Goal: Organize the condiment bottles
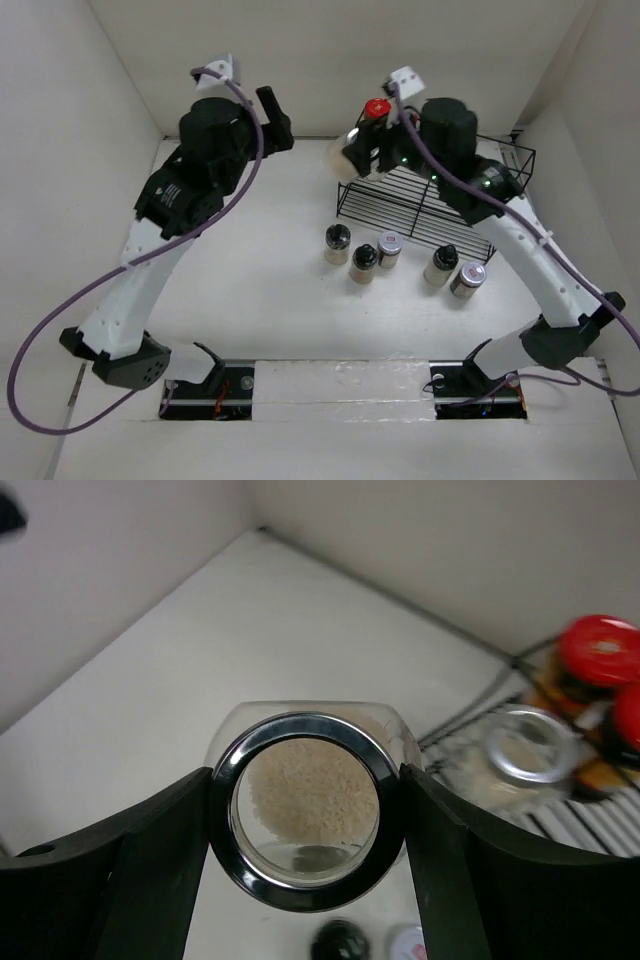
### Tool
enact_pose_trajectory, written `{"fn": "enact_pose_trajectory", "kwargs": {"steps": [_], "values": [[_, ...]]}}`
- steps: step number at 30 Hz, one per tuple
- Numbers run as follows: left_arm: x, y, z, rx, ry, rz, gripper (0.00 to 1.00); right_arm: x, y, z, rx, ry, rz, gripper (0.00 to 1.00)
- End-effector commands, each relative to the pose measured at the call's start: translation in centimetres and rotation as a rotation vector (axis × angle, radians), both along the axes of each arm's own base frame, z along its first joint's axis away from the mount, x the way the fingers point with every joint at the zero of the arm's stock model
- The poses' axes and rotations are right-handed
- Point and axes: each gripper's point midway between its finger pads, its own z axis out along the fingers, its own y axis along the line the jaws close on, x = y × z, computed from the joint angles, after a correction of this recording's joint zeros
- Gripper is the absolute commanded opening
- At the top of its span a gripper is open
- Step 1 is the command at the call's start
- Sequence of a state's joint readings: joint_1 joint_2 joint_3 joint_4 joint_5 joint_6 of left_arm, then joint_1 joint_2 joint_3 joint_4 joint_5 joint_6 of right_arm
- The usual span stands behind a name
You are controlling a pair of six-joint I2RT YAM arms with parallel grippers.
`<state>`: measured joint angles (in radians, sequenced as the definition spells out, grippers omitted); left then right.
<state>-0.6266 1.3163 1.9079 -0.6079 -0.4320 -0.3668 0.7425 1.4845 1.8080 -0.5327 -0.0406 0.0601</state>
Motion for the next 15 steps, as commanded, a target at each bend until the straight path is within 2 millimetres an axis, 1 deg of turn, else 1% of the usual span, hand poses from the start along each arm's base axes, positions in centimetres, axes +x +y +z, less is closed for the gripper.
{"fn": "enact_pose_trajectory", "kwargs": {"steps": [1,2,3,4,5,6,7,8,9,10,11,12,13,14,15], "values": [[1.3,-5.4,-2.9,-0.005,0.085,-0.199,0.76,2.6,-4.7,-0.2,-0.027,0.037,-0.13,0.45],[1.5,-6.0,-4.0,-0.003,0.114,-0.216,0.76,4.2,-7.2,-0.5,-0.034,0.047,-0.2,0.45],[2.0,-7.2,-5.9,0.005,0.146,-0.254,0.76,4.4,-8.7,0.3,-0.023,0.038,-0.227,0.45],[2.1,-7.3,-5.6,-0.011,0.137,-0.252,0.76,4.9,-10.1,0.7,-0.016,0.03,-0.261,0.45],[2.1,-7.9,-7.2,-0.001,0.169,-0.276,0.76,6.0,-12.3,0.7,-0.012,0.032,-0.312,0.45],[2.3,-8.1,-7.9,-0.007,0.182,-0.273,0.76,6.2,-13.6,0.8,-0.018,0.043,-0.341,0.45],[2.3,-8.4,-8.4,-0.007,0.19,-0.286,0.76,7.0,-14.2,0.4,-0.033,0.052,-0.349,0.44],[2.5,-8.8,-9.7,0.003,0.213,-0.294,0.76,7.7,-15.0,0.0,-0.038,0.061,-0.372,0.44],[2.5,-9.0,-10.0,0.002,0.216,-0.302,0.76,8.1,-16.5,-0.2,-0.039,0.071,-0.403,0.44],[2.8,-9.2,-10.9,0.012,0.236,-0.301,0.76,8.8,-17.1,-0.8,-0.046,0.085,-0.42,0.44],[2.8,-9.4,-11.2,0.009,0.237,-0.313,0.76,9.4,-17.4,-1.6,-0.052,0.103,-0.425,0.44],[2.8,-9.6,-12.0,0.013,0.251,-0.321,0.76,9.8,-17.7,-1.9,-0.053,0.113,-0.428,0.44],[2.7,-9.6,-12.5,0.019,0.262,-0.32,0.76,10.5,-18.5,-2.0,-0.057,0.104,-0.446,0.44],[2.7,-9.9,-13.0,0.016,0.267,-0.336,0.76,11.2,-18.7,-2.8,-0.063,0.117,-0.455,0.44],[2.7,-10.2,-14.0,0.02,0.28,-0.344,0.76,11.5,-18.7,-3.8,-0.066,0.139,-0.445,0.44]]}}
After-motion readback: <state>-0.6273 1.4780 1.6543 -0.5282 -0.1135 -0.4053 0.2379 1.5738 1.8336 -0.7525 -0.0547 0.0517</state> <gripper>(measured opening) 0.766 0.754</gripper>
